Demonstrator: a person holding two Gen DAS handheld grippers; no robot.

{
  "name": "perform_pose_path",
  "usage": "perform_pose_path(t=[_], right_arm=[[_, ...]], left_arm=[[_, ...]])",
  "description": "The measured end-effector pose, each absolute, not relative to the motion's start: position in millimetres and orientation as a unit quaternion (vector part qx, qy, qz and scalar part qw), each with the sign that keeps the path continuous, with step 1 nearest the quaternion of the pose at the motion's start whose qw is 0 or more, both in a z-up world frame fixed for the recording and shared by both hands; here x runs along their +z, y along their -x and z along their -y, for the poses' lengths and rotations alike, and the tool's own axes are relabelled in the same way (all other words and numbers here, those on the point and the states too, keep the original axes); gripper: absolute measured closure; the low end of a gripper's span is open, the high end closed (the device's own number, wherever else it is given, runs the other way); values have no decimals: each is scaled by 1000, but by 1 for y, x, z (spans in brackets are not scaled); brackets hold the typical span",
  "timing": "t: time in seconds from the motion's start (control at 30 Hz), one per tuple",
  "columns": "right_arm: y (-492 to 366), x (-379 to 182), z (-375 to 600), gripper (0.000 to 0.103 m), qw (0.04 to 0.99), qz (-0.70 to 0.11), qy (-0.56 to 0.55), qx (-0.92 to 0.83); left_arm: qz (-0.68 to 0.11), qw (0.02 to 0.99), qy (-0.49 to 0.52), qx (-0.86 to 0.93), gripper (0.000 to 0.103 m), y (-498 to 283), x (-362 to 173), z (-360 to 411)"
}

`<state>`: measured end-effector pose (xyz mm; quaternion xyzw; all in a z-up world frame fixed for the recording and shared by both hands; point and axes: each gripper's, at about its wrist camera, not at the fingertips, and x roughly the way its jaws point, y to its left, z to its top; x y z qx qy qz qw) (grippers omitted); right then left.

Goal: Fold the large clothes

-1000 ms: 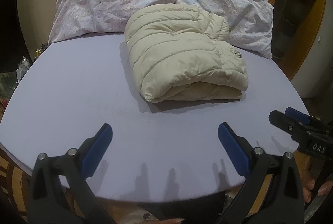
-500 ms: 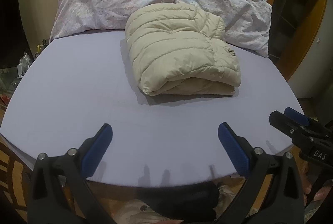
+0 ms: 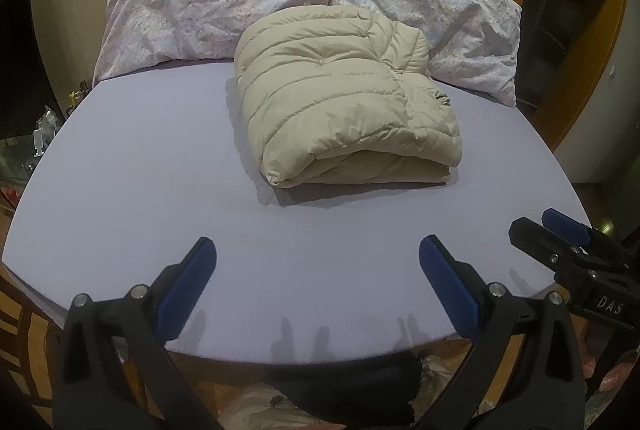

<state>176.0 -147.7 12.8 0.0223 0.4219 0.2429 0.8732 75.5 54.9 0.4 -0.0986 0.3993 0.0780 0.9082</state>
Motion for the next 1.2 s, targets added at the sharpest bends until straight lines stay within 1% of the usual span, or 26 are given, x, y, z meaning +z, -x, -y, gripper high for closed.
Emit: perform_pose_path(t=[1.2], right_arm=[[-181, 14, 142, 7, 872, -424, -17, 243]], left_arm=[[-399, 908, 105, 72, 3, -82, -1, -57]])
